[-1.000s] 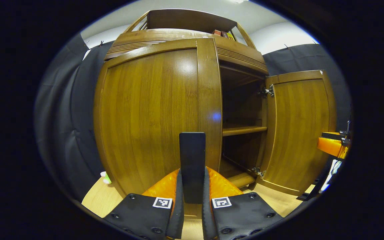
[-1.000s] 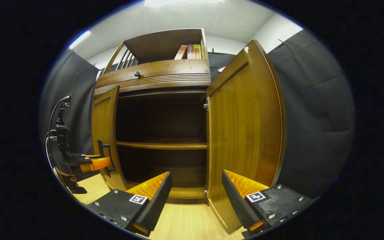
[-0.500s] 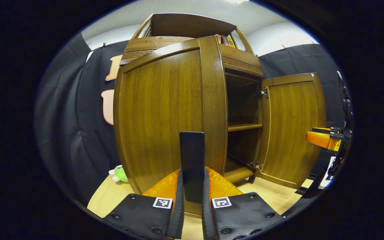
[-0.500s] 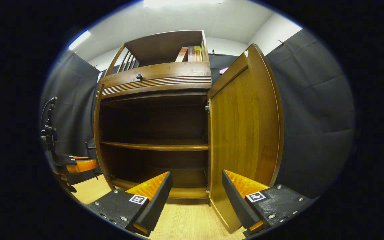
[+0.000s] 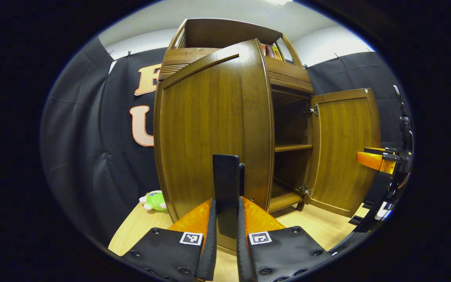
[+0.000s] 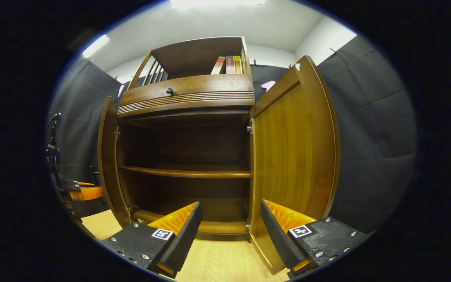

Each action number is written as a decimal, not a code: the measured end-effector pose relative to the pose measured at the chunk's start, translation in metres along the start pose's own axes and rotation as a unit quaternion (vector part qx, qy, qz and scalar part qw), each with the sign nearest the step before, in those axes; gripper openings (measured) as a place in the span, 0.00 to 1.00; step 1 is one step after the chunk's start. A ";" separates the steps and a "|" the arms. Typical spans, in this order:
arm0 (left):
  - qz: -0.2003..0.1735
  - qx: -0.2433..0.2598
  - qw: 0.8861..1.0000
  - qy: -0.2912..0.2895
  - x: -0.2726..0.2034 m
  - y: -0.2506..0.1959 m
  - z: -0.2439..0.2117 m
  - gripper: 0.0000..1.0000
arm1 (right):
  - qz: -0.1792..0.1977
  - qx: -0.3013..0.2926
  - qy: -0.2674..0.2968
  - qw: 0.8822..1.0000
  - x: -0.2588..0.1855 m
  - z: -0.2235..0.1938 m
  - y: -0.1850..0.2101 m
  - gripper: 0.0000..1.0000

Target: Open the right door of the double-door shoe cabinet with the right hand, and open the left door with the left hand.

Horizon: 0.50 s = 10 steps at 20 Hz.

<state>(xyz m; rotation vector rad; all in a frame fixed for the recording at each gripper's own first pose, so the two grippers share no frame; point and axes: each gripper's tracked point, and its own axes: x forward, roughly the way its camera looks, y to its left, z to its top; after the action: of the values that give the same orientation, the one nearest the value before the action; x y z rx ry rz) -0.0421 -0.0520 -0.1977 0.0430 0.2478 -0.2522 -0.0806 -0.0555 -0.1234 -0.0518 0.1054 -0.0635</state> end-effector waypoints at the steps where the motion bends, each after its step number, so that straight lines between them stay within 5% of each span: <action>1: 0.002 0.000 1.000 0.000 -0.004 0.004 0.001 0.29 | 0.002 0.000 0.000 1.000 0.000 0.000 0.002 1.00; 10: 0.025 0.014 1.000 -0.003 -0.023 0.025 0.000 0.23 | 0.016 -0.002 -0.002 1.000 -0.001 0.002 0.019 1.00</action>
<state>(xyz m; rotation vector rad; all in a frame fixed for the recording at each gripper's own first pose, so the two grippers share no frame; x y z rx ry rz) -0.0577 -0.0222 -0.1916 0.0752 0.2362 -0.2057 -0.0804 -0.0364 -0.1226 -0.0553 0.1016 -0.0316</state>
